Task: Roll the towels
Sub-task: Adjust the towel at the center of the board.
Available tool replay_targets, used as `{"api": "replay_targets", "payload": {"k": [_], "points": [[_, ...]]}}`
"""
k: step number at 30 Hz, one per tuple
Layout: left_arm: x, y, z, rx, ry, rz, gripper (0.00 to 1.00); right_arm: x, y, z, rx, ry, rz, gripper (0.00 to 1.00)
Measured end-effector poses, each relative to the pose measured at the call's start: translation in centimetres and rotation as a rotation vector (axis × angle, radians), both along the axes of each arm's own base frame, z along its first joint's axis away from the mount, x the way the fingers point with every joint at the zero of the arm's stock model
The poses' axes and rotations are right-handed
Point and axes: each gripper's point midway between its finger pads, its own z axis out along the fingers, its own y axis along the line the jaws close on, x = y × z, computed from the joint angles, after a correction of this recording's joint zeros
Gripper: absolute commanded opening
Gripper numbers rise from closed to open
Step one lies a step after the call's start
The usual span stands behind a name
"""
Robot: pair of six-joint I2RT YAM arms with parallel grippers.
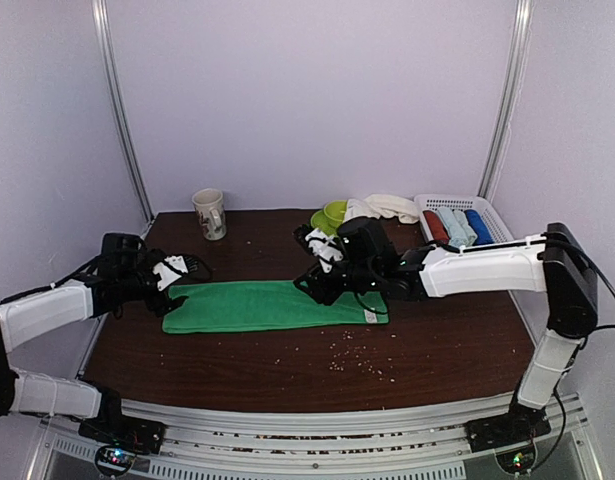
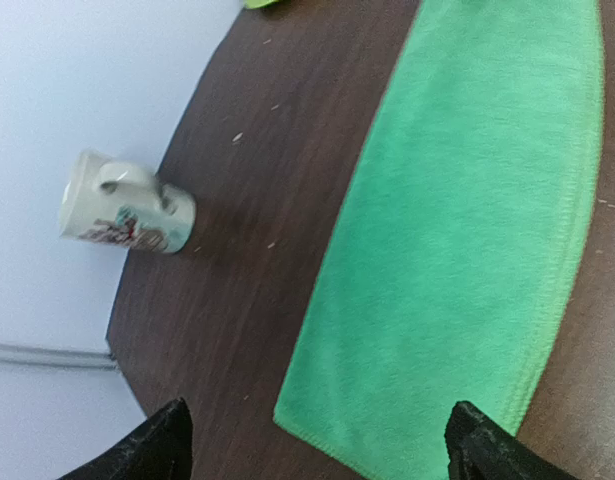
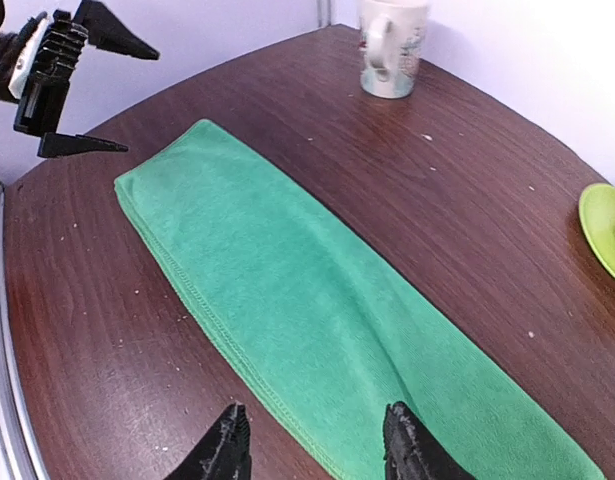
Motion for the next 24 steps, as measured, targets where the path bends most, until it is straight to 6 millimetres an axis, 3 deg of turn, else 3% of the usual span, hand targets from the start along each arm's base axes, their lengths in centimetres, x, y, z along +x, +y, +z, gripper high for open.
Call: {"api": "replay_targets", "payload": {"k": [5, 11, 14, 19, 24], "points": [[-2.4, -3.8, -2.0, -0.002, 0.100, -0.205, 0.77, 0.3, 3.9, -3.7, -0.108, -0.027, 0.124, 0.42], [-3.1, -7.0, -4.9, 0.046, 0.188, -0.325, 0.65, 1.1, 3.5, -5.8, -0.171, -0.006, 0.107, 0.33], [-3.8, -8.1, -6.3, 0.069, 0.223, -0.367, 0.56, 2.7, 2.0, -6.1, -0.159, 0.024, 0.041, 0.32], [-4.5, -9.3, -7.1, 0.096, 0.233, -0.410, 0.43, 5.0, -3.0, -8.6, -0.180, 0.106, -0.094, 0.33], [-4.6, -9.8, -8.0, 0.118, 0.244, -0.422, 0.41, 6.1, -6.7, -10.8, -0.209, 0.165, -0.199, 0.32]]}}
